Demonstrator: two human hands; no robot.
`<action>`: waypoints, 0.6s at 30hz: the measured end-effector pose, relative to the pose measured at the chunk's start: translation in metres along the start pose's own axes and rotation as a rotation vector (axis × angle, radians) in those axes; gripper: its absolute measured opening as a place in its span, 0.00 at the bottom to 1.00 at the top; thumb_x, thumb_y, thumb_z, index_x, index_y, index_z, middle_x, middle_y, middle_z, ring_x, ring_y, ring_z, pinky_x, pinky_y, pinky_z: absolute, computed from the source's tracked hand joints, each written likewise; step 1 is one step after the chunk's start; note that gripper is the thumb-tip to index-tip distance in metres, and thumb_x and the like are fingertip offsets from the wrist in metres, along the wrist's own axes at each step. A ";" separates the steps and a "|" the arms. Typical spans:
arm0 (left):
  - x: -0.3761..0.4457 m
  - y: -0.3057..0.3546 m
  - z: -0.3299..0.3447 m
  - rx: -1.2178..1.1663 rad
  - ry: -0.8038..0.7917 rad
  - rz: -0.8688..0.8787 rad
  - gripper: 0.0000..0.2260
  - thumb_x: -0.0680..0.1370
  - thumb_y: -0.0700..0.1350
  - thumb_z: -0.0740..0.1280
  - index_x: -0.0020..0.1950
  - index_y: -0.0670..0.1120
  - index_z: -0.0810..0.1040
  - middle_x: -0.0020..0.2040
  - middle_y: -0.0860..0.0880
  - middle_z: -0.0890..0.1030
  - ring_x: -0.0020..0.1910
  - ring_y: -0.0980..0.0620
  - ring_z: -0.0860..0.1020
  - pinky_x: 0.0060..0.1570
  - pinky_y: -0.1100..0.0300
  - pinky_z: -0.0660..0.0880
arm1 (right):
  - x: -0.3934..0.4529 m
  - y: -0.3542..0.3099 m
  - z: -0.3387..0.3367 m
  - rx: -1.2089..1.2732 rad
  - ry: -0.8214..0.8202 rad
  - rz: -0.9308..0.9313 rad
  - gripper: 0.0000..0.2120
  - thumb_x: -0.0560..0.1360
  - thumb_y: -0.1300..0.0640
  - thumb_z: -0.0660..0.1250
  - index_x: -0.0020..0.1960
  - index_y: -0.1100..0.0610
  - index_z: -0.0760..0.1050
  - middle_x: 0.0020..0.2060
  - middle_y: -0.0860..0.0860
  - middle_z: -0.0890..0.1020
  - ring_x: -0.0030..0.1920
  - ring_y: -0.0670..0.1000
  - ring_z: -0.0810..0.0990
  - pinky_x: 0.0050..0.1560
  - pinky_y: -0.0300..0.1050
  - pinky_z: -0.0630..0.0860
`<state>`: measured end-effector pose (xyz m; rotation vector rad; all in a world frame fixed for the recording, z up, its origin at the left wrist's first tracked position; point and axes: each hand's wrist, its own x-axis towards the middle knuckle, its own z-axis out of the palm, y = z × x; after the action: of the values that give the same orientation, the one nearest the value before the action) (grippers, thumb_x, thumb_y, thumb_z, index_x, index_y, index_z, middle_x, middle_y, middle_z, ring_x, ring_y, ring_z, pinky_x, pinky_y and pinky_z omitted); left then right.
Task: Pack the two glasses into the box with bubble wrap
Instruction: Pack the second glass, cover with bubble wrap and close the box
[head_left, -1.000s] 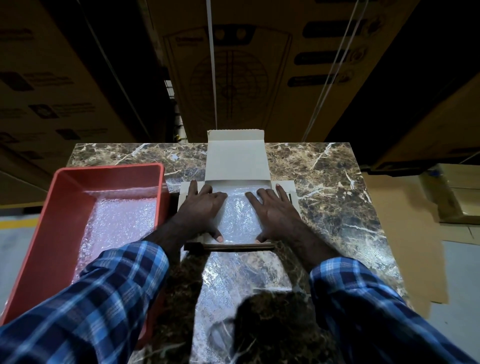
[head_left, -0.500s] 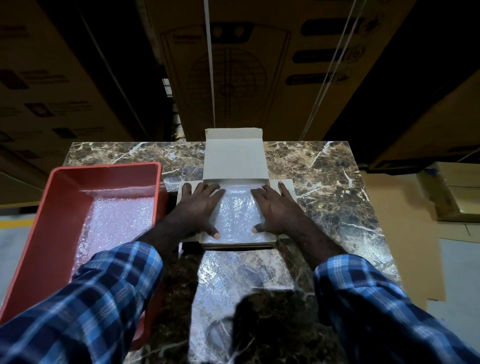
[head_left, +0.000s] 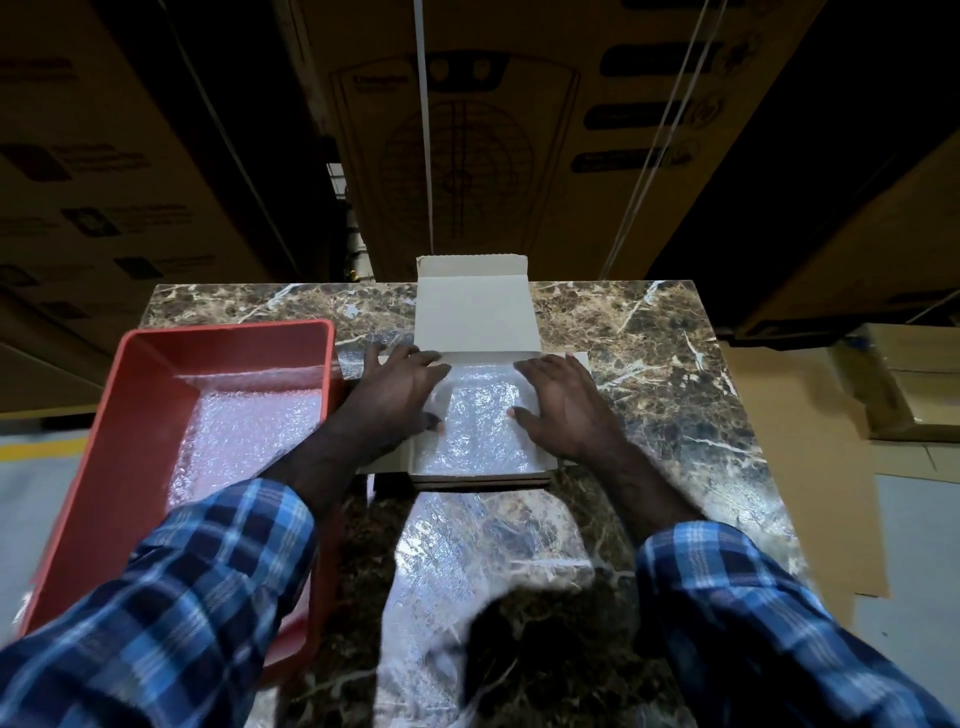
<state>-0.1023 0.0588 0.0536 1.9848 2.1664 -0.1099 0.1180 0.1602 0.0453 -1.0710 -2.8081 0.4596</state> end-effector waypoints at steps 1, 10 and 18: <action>-0.004 0.000 -0.005 -0.017 0.026 -0.007 0.35 0.73 0.57 0.74 0.77 0.49 0.66 0.78 0.48 0.65 0.77 0.46 0.59 0.73 0.40 0.49 | -0.002 -0.003 -0.001 0.028 0.045 0.012 0.29 0.77 0.48 0.69 0.74 0.59 0.69 0.70 0.57 0.75 0.71 0.57 0.69 0.74 0.51 0.57; -0.101 -0.009 -0.035 -0.171 0.353 -0.015 0.25 0.75 0.61 0.62 0.65 0.48 0.80 0.65 0.48 0.80 0.66 0.43 0.74 0.60 0.43 0.65 | -0.040 -0.071 -0.004 0.229 0.280 -0.108 0.18 0.76 0.54 0.68 0.63 0.61 0.79 0.56 0.55 0.84 0.60 0.57 0.77 0.61 0.52 0.74; -0.225 -0.033 0.003 -0.253 0.336 -0.281 0.25 0.75 0.61 0.62 0.62 0.46 0.82 0.59 0.47 0.83 0.55 0.42 0.79 0.58 0.51 0.74 | -0.074 -0.161 0.008 0.332 0.267 -0.349 0.13 0.74 0.57 0.67 0.56 0.60 0.81 0.50 0.53 0.84 0.55 0.56 0.78 0.55 0.53 0.77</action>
<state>-0.1175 -0.1647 0.0921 1.6465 2.5038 0.4668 0.0694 -0.0047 0.0889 -0.5190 -2.4918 0.6558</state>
